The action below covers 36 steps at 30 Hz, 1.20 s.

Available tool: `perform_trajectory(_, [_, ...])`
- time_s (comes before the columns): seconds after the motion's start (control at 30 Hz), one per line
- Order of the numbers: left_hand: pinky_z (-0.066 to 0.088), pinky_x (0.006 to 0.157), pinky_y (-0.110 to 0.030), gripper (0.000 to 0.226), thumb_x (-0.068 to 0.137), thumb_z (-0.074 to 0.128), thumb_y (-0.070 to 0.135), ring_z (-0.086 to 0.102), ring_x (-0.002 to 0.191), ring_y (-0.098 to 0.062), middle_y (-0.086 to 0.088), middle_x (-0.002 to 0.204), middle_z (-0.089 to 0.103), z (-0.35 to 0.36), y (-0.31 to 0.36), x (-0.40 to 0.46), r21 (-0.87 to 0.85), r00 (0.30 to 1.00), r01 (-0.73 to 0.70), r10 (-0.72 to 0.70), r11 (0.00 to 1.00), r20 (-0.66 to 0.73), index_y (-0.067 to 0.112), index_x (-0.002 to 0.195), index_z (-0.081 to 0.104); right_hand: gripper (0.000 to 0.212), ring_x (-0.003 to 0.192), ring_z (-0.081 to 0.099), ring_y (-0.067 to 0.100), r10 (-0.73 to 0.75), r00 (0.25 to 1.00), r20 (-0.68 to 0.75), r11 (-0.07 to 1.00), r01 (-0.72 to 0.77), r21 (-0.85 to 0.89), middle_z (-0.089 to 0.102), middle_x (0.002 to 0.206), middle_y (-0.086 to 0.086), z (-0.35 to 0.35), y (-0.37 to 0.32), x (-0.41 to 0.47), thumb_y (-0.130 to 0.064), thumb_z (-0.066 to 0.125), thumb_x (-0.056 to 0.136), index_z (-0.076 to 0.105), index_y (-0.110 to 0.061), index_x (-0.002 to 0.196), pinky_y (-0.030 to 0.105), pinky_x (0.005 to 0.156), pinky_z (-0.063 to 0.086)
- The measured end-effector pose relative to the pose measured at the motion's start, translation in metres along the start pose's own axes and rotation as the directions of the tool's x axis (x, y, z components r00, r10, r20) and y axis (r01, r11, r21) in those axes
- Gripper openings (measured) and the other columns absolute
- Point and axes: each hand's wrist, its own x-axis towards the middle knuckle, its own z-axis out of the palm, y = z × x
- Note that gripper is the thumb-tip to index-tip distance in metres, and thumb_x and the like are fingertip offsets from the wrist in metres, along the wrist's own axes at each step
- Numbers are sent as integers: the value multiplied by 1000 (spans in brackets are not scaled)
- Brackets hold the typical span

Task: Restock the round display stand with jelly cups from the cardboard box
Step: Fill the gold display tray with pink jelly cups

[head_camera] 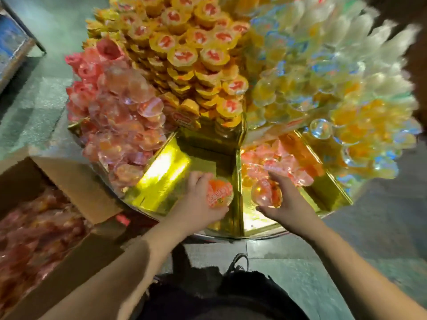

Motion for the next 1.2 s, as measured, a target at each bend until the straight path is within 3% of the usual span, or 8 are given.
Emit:
perform_trajectory(0.13, [25, 107, -27, 72, 74, 78, 45, 28, 126, -18, 10, 119, 22, 55, 41, 35, 120, 1000, -10, 10, 993, -2, 25, 133, 43, 91, 129, 44, 15, 26, 1000, 10, 997, -25, -68, 46, 143, 7, -37, 70, -2, -26, 87, 73, 38, -12, 148, 19, 101, 29])
perform_trajectory(0.27, [20, 110, -36, 80, 78, 67, 60, 24, 127, -17, 2, 132, 29, 95, 60, 65, 302, 998, -8, -13, 953, 67, 23, 142, 36, 89, 132, 45, 26, 26, 998, 54, 993, -20, -114, 47, 143, 12, -52, 117, 9, -24, 85, 74, 39, -10, 148, 27, 105, 33])
perform_trajectory(0.37, [21, 112, -40, 80, 80, 61, 65, 26, 130, -20, 0, 136, 32, 116, 67, 87, 417, 994, -25, -20, 909, 103, 21, 143, 37, 85, 131, 44, 24, -3, 998, 69, 988, 14, -154, 46, 143, 9, -51, 141, 25, -25, 83, 75, 40, -11, 147, 22, 102, 31])
perform_trajectory(0.57, [26, 108, -38, 76, 84, 62, 57, 33, 126, -24, -5, 136, 38, 153, 60, 124, 594, 985, -91, -17, 799, 174, 15, 142, 37, 88, 129, 48, 25, -71, 984, 166, 974, 104, -201, 45, 146, 6, -28, 170, 67, -33, 82, 74, 38, -15, 148, 32, 98, 44])
perform_trajectory(0.77, [28, 103, -39, 80, 85, 64, 56, 35, 123, -26, -7, 136, 39, 178, 45, 143, 764, 971, -140, -64, 630, 231, 8, 142, 35, 86, 137, 37, 28, -95, 974, 205, 910, 169, -380, 45, 150, -1, -3, 191, 98, -52, 72, 78, 35, -22, 150, 50, 106, 30])
perform_trajectory(0.83, [27, 103, -38, 73, 88, 64, 50, 36, 123, -26, -8, 134, 39, 182, 42, 146, 789, 969, -141, -80, 598, 233, 7, 140, 35, 84, 136, 36, 29, -91, 970, 225, 899, 178, -401, 44, 151, -2, 4, 196, 102, -52, 71, 80, 35, -22, 150, 49, 105, 30])
perform_trajectory(0.97, [28, 101, -36, 56, 88, 64, 13, 38, 120, -26, -9, 131, 41, 190, 38, 153, 813, 960, -162, -102, 559, 261, 3, 137, 38, 80, 129, 40, 31, -119, 971, 206, 878, 200, -434, 50, 145, -1, 14, 204, 108, -50, 72, 80, 40, -21, 147, 48, 100, 32])
perform_trajectory(1.2, [28, 101, -35, 44, 99, 47, 18, 39, 119, -27, -10, 130, 42, 205, 25, 159, 842, 975, -147, -69, 518, 212, 2, 139, 36, 71, 106, 59, 37, -231, 965, 126, 820, 263, -509, 66, 121, 5, 27, 214, 111, -46, 84, 66, 58, -12, 122, 48, 82, 44])
